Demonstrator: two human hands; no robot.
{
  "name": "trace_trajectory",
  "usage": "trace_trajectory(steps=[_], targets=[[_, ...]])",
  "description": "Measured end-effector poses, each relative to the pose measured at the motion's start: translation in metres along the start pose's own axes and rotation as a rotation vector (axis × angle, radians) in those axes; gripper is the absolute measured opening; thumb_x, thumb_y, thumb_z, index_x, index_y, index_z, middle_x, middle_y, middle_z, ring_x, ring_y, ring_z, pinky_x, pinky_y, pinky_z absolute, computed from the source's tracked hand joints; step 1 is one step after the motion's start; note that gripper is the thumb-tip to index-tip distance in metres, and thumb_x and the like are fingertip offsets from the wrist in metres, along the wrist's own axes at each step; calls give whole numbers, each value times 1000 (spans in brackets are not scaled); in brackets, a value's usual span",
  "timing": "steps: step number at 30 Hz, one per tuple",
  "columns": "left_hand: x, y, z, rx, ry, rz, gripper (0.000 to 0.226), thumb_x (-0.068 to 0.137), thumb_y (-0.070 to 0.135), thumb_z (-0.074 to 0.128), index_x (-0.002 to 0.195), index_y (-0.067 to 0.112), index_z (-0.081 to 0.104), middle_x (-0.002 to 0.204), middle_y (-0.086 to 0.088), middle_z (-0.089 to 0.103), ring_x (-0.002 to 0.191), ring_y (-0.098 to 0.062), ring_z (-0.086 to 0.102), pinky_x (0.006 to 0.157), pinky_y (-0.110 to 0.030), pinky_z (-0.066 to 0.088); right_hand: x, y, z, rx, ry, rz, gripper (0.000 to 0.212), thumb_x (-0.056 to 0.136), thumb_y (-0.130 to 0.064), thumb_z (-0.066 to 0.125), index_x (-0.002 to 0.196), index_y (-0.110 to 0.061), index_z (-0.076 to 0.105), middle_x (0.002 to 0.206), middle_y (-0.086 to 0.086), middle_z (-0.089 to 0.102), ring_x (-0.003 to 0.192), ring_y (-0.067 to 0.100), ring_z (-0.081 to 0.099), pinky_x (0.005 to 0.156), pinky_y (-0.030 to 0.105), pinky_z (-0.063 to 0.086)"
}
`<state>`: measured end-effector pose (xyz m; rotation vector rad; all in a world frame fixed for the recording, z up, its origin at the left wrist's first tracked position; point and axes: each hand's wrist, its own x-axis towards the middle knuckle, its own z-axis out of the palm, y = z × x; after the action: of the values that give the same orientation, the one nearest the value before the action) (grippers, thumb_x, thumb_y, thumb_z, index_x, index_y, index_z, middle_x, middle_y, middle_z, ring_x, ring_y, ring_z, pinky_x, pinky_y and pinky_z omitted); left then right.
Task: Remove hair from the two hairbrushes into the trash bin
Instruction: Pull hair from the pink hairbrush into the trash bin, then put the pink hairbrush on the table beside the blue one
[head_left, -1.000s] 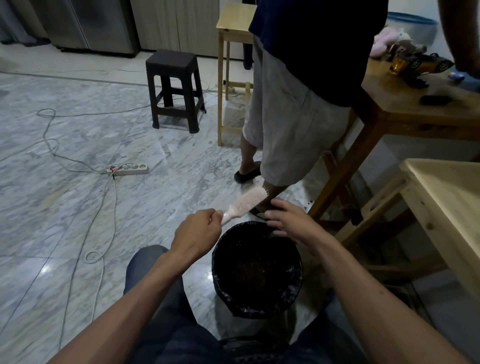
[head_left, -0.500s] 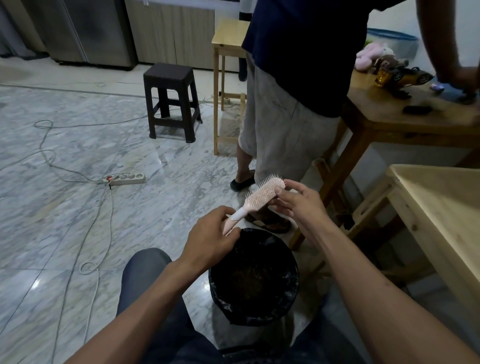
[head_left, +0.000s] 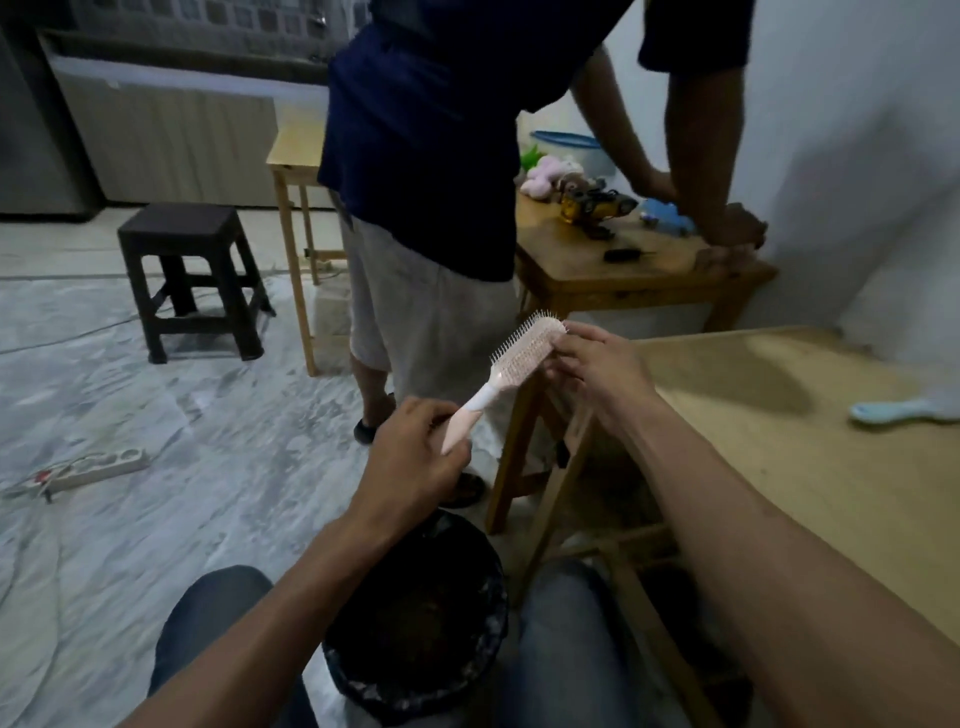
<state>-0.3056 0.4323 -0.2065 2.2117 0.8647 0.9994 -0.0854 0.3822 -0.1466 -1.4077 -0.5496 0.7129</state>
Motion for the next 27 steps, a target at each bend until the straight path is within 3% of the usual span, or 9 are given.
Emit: trace_trajectory(steps=[6, 10, 12, 20, 23, 27], targets=[[34, 72, 47, -85, -101, 173, 28, 82, 24, 74, 110, 19, 71, 94, 5, 59, 82, -7, 56, 69, -20, 45, -14, -57, -88, -11, 196, -81, 22, 95, -3, 66, 117, -7, 64, 85, 10, 75, 63, 17, 72, 61, 24, 58], [42, 116, 80, -138, -178, 299, 33, 86, 27, 71, 117, 19, 69, 96, 7, 58, 84, -6, 56, 67, -13, 41, -29, -78, -145, -28, 335, -124, 31, 93, -4, 68, 123, -1, 62, 86, 12, 73, 59, 16, 72, 55, 22, 56], [44, 136, 98, -144, -219, 334, 32, 84, 28, 72, 114, 17, 71, 96, 4, 59, 85, -13, 57, 69, -21, 42, -37, -85, -171, -42, 414, -134, 27, 93, -4, 68, 120, -1, 63, 86, 12, 73, 58, 16, 72, 55, 22, 56], [50, 207, 174, -167, -369, 428, 33, 85, 30, 72, 116, 16, 71, 95, 2, 54, 78, -13, 50, 67, -28, 35, -62, -88, -277, -148, 702, -101, 3, 93, -11, 70, 94, -9, 71, 90, 11, 72, 71, 21, 68, 64, 27, 58], [54, 228, 203, -161, -456, 448, 31, 87, 33, 69, 114, 18, 71, 96, 0, 53, 80, -18, 54, 69, -33, 46, -62, -85, -315, -168, 805, -81, 6, 90, -8, 70, 85, -6, 73, 82, 12, 71, 63, 19, 66, 65, 30, 59], [57, 255, 244, -106, -568, 498, 20, 87, 32, 63, 96, 16, 70, 93, -2, 50, 86, -22, 53, 71, -37, 46, -59, -79, -363, -214, 923, 1, 10, 81, -15, 73, 76, -7, 76, 62, 5, 72, 59, 20, 69, 85, 45, 62]])
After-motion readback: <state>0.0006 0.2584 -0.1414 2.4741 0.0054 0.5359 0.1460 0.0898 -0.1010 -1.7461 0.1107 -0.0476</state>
